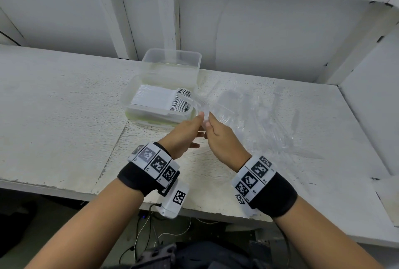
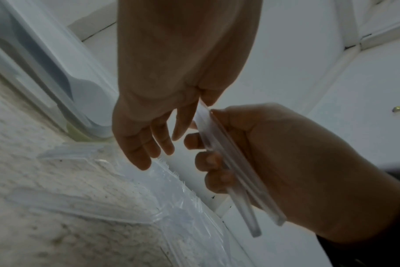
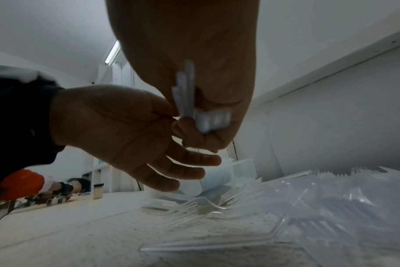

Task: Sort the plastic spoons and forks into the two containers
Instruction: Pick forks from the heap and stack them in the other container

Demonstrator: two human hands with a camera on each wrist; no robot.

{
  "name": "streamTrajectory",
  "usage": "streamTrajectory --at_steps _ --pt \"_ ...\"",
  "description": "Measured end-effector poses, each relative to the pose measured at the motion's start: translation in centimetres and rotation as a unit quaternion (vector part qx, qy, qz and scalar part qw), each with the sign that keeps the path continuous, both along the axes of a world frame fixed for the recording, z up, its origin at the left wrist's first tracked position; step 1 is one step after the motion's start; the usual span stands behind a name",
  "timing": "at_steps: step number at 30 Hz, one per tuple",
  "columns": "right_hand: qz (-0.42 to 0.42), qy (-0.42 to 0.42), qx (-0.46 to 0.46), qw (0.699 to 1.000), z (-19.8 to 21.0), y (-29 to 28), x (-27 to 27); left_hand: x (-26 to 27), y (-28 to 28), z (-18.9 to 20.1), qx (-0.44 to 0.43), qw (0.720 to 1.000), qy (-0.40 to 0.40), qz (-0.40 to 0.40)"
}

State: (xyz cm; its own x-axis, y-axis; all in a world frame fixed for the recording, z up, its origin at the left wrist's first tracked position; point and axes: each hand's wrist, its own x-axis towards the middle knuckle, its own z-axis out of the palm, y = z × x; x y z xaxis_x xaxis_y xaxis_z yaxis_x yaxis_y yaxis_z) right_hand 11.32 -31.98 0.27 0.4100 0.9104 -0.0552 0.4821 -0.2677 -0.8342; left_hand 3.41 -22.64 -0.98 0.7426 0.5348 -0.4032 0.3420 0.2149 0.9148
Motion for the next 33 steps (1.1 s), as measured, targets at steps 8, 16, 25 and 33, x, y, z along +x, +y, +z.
streamTrajectory --at_steps 8,16,25,33 --pt "0.037 -0.058 0.007 0.998 0.5 -0.6 0.6 0.4 1.2 0.0 -0.023 0.998 0.035 -0.04" --pt "0.053 0.246 -0.022 0.968 1.2 -0.6 1.4 -0.1 2.0 0.7 -0.098 0.981 -0.164 0.046" --pt "0.1 0.513 -0.056 0.851 1.6 0.6 1.4 1.2 2.5 1.7 -0.216 0.915 -0.31 0.141" --pt "0.031 0.327 -0.105 0.939 1.6 -0.2 1.6 0.9 3.4 1.5 -0.252 0.869 -0.287 0.314"
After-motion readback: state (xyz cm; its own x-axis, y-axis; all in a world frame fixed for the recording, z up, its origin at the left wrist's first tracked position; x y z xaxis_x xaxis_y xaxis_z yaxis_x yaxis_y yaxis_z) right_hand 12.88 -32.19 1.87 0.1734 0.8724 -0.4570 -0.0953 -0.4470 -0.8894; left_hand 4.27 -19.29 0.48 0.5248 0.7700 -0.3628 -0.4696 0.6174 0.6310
